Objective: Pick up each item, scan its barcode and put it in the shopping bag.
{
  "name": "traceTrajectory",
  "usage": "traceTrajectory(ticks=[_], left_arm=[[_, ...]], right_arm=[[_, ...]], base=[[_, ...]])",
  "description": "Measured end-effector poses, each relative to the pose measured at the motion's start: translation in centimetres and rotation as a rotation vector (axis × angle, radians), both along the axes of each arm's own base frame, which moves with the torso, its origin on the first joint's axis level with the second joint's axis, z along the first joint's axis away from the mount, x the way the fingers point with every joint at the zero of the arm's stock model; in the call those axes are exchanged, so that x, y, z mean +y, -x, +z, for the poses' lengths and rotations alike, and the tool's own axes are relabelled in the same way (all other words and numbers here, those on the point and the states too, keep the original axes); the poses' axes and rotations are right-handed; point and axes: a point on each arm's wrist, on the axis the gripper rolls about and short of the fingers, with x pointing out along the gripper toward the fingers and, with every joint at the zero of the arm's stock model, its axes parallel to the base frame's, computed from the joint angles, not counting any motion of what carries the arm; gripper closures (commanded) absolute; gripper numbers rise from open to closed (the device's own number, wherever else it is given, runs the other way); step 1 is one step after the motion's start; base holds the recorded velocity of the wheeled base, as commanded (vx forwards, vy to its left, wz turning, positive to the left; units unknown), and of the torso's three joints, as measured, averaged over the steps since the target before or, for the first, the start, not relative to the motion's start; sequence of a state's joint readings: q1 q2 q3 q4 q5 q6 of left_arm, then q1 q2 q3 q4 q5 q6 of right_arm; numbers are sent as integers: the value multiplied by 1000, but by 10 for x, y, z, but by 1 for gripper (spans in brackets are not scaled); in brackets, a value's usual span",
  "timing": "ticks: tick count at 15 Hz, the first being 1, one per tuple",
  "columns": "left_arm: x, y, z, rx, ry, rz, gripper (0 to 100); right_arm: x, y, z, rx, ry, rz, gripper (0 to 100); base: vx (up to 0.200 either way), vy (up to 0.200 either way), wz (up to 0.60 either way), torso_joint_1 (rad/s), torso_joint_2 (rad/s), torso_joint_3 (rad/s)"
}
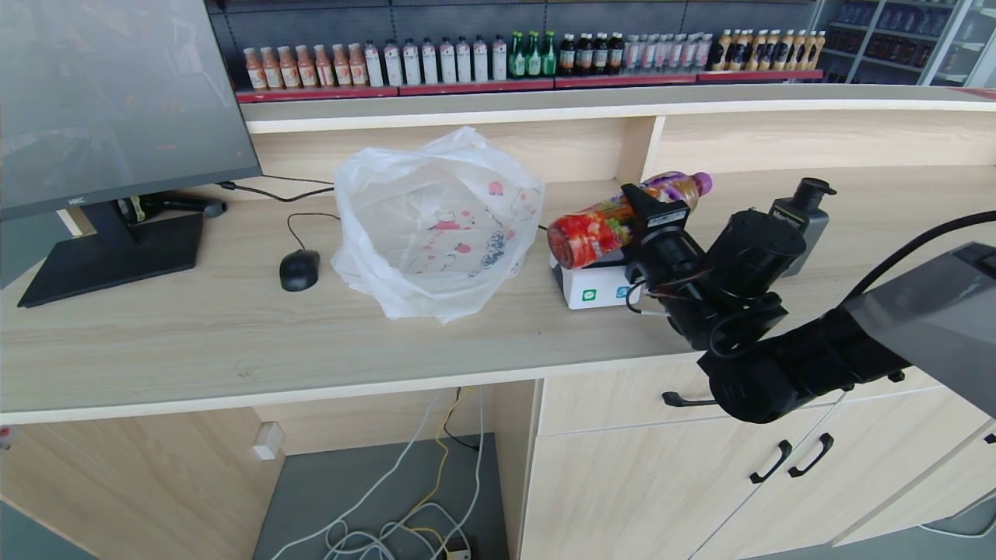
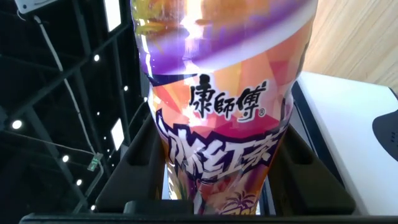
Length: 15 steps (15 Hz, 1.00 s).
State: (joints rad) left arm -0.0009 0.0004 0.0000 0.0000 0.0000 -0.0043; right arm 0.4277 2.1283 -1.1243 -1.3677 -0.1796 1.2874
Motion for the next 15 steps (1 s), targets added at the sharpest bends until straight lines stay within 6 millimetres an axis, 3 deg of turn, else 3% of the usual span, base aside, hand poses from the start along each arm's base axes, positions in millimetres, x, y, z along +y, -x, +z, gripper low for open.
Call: traceTrajectory(ticks=[15], left_arm=[[0,0,0,0,0,0,0]], right_arm=[[-2,3,8,-10,-34,8,100]], base=[[0,0,0,0,0,0]])
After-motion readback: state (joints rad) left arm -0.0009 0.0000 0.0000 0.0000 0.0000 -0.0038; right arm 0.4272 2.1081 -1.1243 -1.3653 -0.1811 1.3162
